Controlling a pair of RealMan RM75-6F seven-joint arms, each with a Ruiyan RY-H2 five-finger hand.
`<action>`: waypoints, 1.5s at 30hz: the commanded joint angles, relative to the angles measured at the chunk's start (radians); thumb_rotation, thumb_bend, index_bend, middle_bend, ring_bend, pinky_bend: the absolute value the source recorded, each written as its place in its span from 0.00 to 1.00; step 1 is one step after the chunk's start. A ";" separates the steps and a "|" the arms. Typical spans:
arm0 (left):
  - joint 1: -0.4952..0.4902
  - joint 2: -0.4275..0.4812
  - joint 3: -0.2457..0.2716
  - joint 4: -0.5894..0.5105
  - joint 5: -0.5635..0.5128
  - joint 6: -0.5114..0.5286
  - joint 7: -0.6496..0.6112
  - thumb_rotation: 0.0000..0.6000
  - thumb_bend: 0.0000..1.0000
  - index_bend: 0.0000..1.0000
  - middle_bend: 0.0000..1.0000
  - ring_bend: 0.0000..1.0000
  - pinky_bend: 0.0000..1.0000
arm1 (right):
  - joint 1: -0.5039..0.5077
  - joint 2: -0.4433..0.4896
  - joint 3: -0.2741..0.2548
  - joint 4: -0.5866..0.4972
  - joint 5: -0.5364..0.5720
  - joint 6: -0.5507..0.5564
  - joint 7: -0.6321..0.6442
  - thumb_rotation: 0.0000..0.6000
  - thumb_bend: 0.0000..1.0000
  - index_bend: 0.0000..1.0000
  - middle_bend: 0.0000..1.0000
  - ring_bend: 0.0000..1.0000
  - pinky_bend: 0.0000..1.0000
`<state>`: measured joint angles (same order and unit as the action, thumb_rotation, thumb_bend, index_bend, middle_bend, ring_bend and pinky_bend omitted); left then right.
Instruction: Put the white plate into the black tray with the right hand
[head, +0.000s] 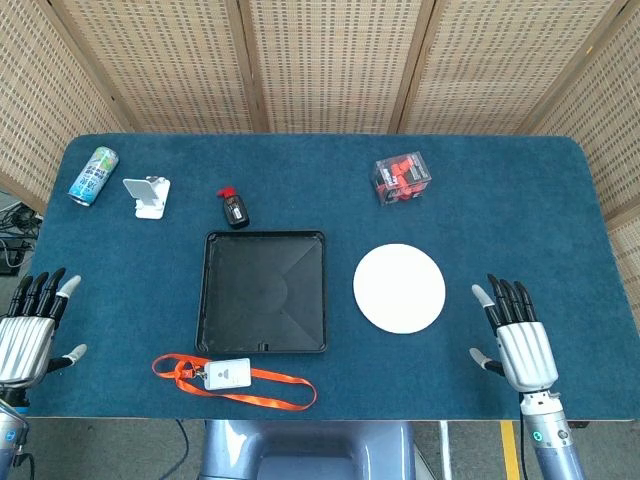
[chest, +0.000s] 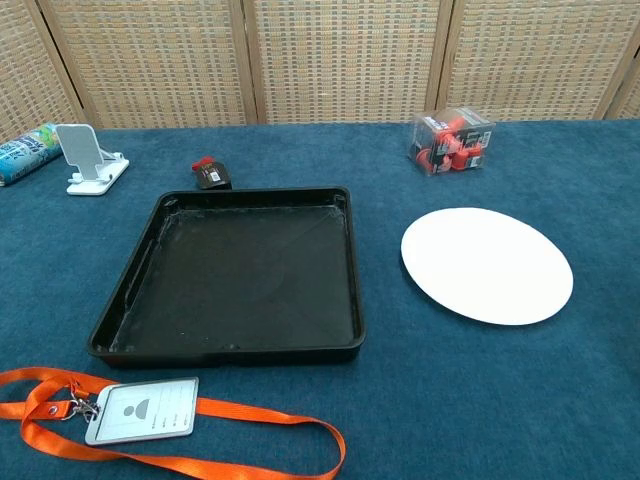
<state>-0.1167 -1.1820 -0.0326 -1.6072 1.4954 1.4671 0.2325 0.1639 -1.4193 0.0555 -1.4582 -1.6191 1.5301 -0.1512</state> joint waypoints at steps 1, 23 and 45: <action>0.000 0.001 0.000 -0.001 -0.001 0.000 0.002 1.00 0.00 0.00 0.00 0.00 0.00 | 0.000 0.000 -0.001 -0.001 0.000 -0.002 0.002 1.00 0.16 0.10 0.00 0.00 0.00; -0.001 -0.001 -0.004 -0.001 -0.005 0.001 0.005 1.00 0.00 0.00 0.00 0.00 0.00 | 0.032 -0.113 -0.016 0.072 -0.019 -0.046 0.008 1.00 0.16 0.13 0.00 0.00 0.00; -0.005 -0.003 -0.008 0.006 -0.021 -0.013 -0.004 1.00 0.00 0.00 0.00 0.00 0.00 | 0.122 -0.364 0.025 0.364 0.017 -0.132 0.109 1.00 0.40 0.15 0.00 0.00 0.00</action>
<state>-0.1215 -1.1841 -0.0402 -1.6019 1.4750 1.4553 0.2287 0.2734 -1.7630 0.0736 -1.1197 -1.6040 1.4033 -0.0603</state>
